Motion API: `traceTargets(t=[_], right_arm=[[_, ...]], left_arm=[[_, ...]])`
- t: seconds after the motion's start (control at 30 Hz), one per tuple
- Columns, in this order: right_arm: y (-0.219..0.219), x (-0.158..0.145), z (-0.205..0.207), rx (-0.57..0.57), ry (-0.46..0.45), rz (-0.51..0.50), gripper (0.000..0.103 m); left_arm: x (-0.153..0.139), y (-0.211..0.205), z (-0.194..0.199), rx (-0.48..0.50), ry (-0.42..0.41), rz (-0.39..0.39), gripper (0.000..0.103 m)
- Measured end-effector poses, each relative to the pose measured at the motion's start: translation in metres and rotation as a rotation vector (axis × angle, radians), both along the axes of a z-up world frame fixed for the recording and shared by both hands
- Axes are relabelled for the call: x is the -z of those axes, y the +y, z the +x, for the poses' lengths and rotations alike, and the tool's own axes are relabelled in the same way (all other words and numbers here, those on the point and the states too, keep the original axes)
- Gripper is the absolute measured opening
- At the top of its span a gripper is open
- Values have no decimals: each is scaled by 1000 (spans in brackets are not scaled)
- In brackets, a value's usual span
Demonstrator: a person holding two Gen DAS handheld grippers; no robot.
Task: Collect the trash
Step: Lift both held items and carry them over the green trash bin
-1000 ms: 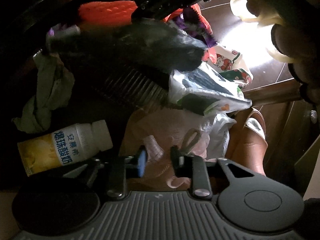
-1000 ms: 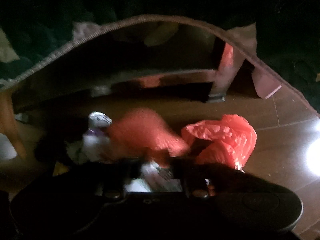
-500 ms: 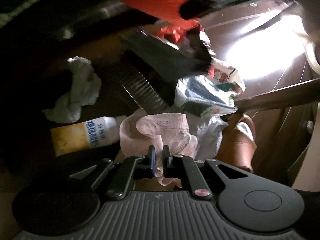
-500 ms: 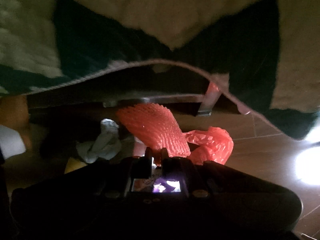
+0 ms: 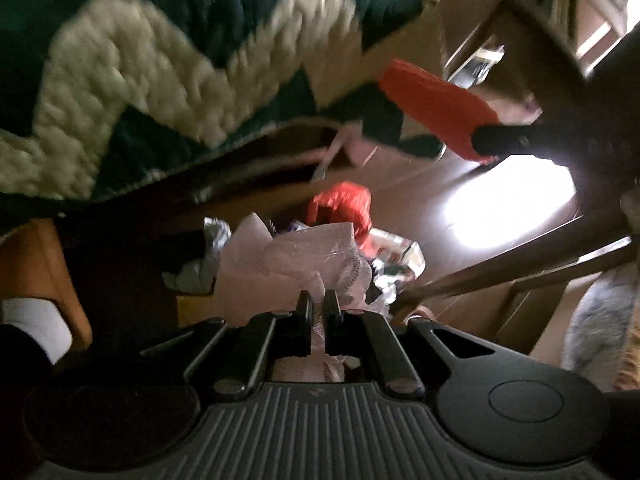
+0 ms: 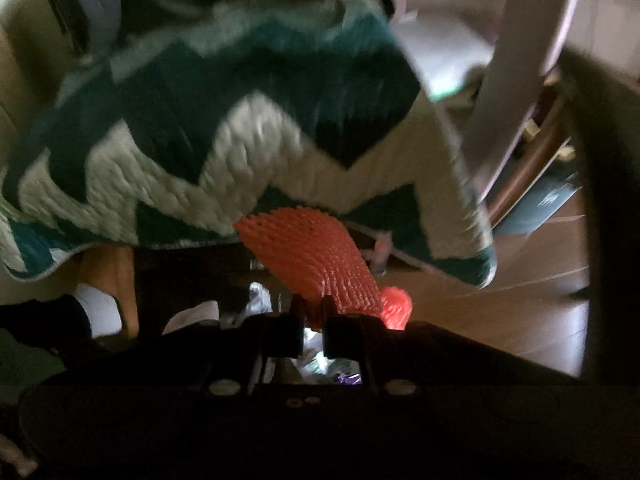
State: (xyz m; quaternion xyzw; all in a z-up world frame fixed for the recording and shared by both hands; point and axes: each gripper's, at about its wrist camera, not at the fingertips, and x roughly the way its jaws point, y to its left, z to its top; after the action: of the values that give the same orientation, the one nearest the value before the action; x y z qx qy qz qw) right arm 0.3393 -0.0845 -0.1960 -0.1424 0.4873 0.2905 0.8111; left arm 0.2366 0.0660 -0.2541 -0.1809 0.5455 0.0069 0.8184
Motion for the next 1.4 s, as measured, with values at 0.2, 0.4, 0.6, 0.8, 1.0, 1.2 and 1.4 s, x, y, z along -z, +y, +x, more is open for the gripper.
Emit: traceTargets(t=[0.2, 0.4, 0.6, 0.8, 1.0, 1.2, 1.4], right_arm=[[-32, -64, -34, 40, -61, 92, 7], [-55, -126, -71, 13, -168, 105, 7], [-81, -188, -99, -27, -282, 101, 7], [-109, -256, -113, -25, -435, 92, 7], [-143, -312, -111, 20, -570, 58, 6], [-192, -357, -93, 120, -666, 7, 6], [-233, -373, -66, 196, -670, -43, 7]], left_arm=[[-60, 1, -27, -32, -72, 8, 5], [-133, -10, -40, -32, -185, 30, 4], [-214, -37, -35, 4, -325, 52, 4], [-296, -67, -19, 44, -444, 63, 4], [-371, -104, 10, 101, -554, 76, 4], [-436, -153, 43, 177, -649, 91, 4], [-482, -216, 78, 268, -721, 100, 4]])
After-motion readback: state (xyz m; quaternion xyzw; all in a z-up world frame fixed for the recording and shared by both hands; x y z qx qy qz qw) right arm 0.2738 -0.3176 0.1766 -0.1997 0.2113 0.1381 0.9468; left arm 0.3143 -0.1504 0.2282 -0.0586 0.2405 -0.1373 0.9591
